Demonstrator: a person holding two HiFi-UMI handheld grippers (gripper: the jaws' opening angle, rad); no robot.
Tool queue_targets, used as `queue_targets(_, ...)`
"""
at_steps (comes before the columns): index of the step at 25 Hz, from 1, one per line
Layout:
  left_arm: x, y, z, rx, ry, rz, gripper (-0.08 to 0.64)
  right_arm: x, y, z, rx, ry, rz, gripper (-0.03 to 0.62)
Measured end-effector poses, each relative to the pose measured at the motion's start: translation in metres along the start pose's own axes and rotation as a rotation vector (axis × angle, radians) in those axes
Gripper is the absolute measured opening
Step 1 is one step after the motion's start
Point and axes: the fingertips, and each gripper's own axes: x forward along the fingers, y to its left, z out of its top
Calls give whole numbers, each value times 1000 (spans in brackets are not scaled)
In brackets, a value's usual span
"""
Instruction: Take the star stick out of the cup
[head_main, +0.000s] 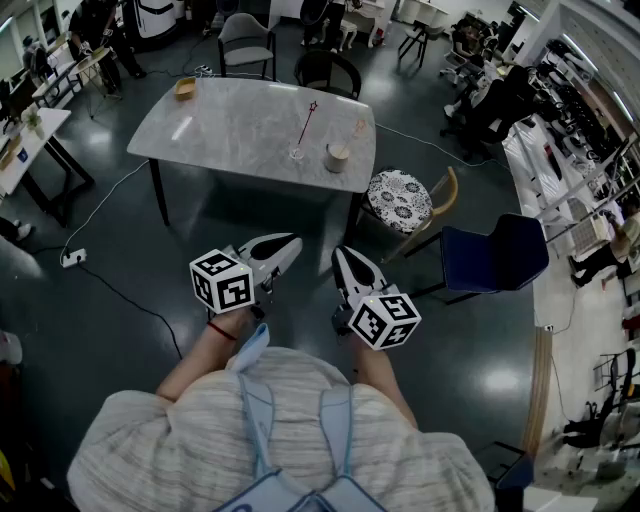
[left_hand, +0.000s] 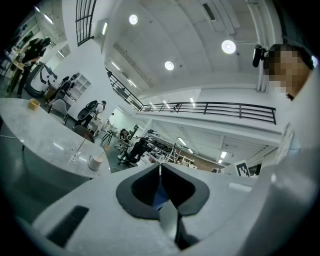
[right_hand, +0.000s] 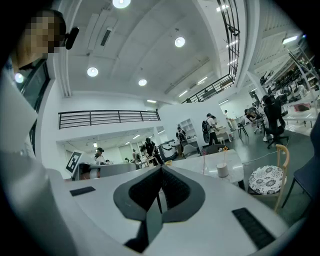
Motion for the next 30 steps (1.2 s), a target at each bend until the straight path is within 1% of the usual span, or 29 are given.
queue_targets(13,-25,4,-12,-22,7,10,23,2,21,-16,-7,33,12,8)
queue_targets(20,-33,0,-11,-38,-1,-10,23,6,39,-23,29,53,50,11)
queue_targets(23,-28,1,-16,-47,6,-18,23,4,35,-33,39,76,41,11)
queue_targets(30,-6,14,-26,-67,22,-18,23,12,7,-38,73,79,30,11)
